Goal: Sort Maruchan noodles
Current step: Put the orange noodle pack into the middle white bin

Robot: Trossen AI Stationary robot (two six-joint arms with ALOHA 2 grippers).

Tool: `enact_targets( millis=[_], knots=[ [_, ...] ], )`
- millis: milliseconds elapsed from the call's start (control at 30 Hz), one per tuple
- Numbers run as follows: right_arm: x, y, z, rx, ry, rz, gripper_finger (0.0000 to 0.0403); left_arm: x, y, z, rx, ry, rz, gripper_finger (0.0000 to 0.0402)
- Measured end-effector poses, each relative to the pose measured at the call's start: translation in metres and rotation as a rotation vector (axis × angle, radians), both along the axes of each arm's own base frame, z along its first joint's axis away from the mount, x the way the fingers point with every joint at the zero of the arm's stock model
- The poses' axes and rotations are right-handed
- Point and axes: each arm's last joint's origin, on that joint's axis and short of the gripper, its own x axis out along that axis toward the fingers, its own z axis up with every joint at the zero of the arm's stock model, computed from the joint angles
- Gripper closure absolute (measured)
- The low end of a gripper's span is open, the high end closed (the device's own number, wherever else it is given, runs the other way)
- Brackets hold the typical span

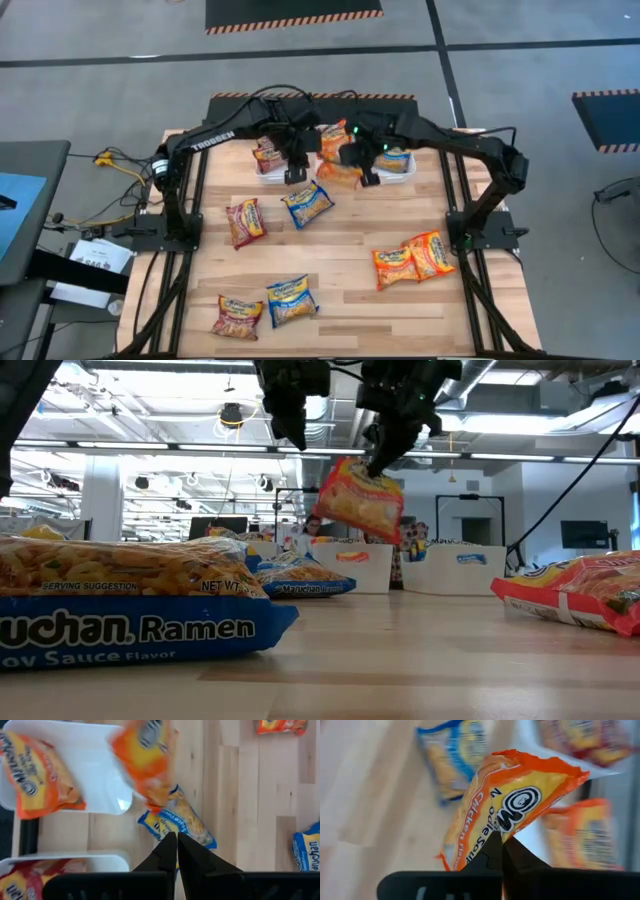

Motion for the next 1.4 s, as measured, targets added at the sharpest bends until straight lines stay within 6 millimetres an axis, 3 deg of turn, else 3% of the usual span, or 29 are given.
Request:
enact_targets(
  millis=[300,600,833,1133,1400],
  knots=[
    [-0.014,-0.062,0.018,-0.251,-0.125,0.002,0.0398,-0.018,0.006,0.019,0.003,-0.057,0.065,0.0401],
    [0.000,-0.106,-0.018,-0.379,-0.013,0.063,0.0398,-0.036,0.016,0.042,0.066,-0.159,0.191,0.0401],
    [0.016,-0.111,-0.026,-0.393,0.095,0.133,0.0398,-0.040,0.023,0.043,0.077,-0.155,0.236,0.0401],
    [0.033,-0.104,-0.062,-0.303,0.214,0.190,0.0398,-0.040,0.022,0.043,0.085,-0.150,0.220,0.0401],
    [0.046,-0.112,-0.086,-0.400,0.303,0.059,0.0380,-0.040,0.022,0.043,0.082,-0.150,0.225,0.0401]
  ],
)
